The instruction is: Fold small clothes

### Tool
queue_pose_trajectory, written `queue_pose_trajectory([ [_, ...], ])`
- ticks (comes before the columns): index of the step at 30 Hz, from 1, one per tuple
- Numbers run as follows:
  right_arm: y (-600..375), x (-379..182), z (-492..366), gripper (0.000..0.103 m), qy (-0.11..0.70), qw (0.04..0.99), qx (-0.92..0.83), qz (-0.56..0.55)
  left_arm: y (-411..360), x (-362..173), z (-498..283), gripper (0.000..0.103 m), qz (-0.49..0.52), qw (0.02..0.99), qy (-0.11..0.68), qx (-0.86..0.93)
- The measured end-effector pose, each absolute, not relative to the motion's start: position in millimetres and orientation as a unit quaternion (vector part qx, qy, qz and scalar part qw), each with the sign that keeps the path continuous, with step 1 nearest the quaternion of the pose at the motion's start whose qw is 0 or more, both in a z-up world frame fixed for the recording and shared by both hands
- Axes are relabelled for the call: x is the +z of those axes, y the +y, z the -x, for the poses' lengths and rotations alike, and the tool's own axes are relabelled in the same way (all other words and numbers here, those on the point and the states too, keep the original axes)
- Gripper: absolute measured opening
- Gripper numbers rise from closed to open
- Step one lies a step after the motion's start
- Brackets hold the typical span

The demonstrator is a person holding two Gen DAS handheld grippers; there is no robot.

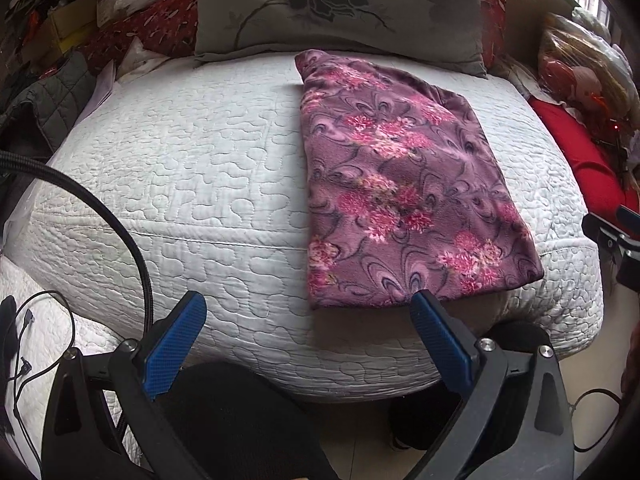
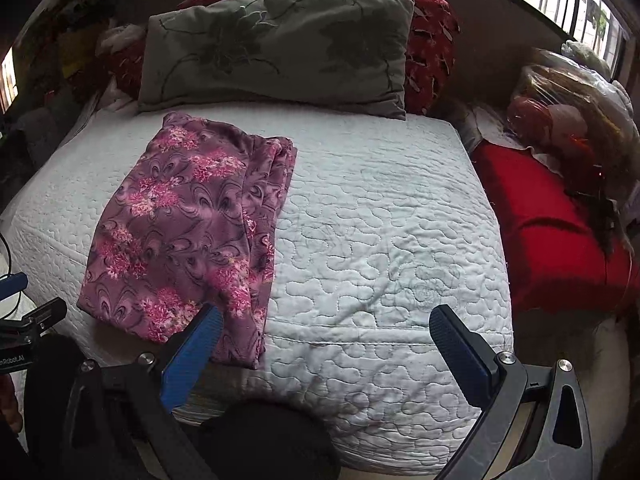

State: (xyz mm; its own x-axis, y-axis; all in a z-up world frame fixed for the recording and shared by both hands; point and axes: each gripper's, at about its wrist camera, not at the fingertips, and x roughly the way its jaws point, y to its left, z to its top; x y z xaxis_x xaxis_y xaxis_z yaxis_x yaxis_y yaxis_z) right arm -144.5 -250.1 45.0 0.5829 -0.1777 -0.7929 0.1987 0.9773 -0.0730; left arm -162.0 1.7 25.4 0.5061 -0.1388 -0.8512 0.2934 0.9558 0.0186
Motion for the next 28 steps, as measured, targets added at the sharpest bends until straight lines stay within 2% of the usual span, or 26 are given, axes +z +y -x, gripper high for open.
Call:
queue_pose_trajectory([
  [14,-265.4,44.6,149.8,0.103,0.448,0.886,-0.109,-0.055,-7.6,44.8,171.6,0.102,-0.081,0.869,0.468,-0.138],
  [28,-264.2,58.0,163.3,0.103,0.426,0.896,-0.122,-0.031,-31.1,48.0,191.4,0.102,-0.099,0.871,0.453,-0.162],
])
